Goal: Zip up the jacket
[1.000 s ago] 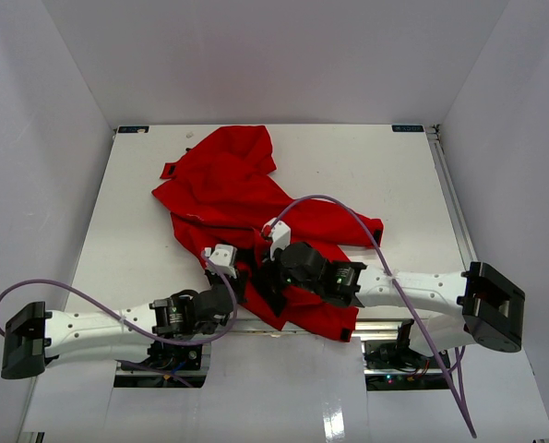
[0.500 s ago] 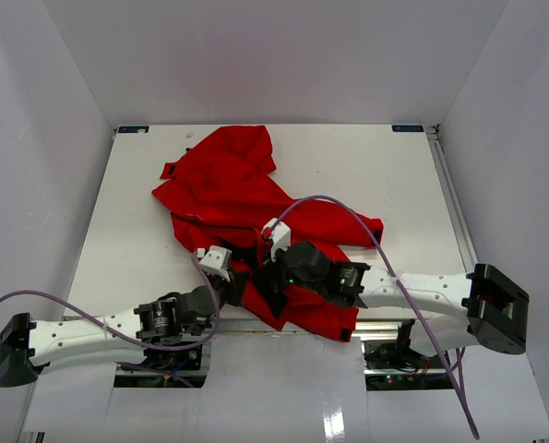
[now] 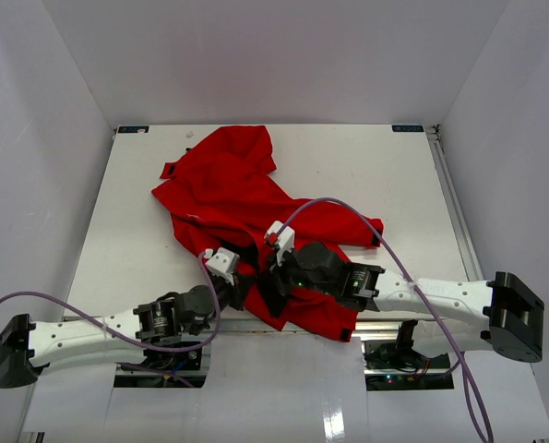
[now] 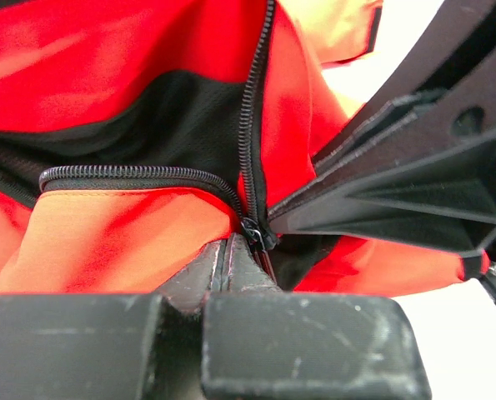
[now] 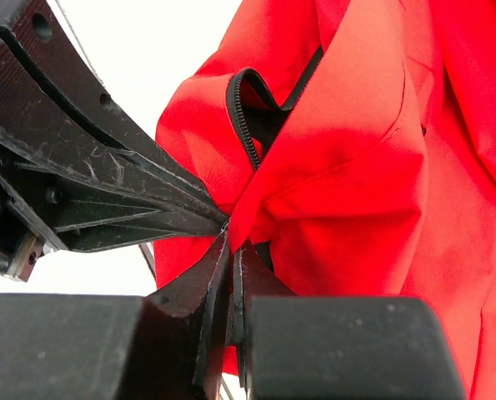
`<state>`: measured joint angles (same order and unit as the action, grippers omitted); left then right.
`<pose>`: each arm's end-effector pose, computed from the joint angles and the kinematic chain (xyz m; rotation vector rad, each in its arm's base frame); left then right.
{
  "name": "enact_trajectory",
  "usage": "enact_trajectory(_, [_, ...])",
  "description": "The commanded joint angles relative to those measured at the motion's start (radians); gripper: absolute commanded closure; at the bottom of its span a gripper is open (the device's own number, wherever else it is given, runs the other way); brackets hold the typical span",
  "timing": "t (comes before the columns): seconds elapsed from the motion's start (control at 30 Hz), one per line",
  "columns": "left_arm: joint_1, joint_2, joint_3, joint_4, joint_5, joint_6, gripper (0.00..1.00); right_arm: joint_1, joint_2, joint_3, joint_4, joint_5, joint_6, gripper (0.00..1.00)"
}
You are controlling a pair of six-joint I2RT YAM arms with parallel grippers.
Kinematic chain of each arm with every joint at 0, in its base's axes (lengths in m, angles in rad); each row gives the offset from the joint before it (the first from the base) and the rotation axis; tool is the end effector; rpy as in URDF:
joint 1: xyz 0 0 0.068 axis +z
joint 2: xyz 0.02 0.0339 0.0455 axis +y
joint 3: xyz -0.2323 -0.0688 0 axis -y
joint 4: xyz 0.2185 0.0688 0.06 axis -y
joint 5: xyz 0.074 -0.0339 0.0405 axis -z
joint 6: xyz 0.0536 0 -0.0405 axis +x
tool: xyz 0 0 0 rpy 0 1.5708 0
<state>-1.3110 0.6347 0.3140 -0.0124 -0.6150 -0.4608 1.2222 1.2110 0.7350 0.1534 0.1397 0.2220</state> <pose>0.0737 -0.1569 0.2008 0.3807 1.8528 -0.6469 0.1028 0.2610 0.2438 -0.8617 1.7849 0.8382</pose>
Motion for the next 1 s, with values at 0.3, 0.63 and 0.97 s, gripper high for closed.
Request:
enact_trajectory(0.3, [-0.004,-0.125,-0.052,0.101,0.247,0.08,1.0,-0.027,-0.056,0.032,0.031,0.011,-0.062,0.92])
enact_trajectory(0.63, [-0.004,-0.169,-0.067,0.109,0.277,0.091,1.0,-0.038,-0.083,0.019,0.034,0.018,-0.059,0.92])
enact_trajectory(0.97, [-0.004,-0.129,-0.067,0.116,0.283,0.093,1.0,-0.039,-0.133,0.009,0.072,0.006,-0.047,0.92])
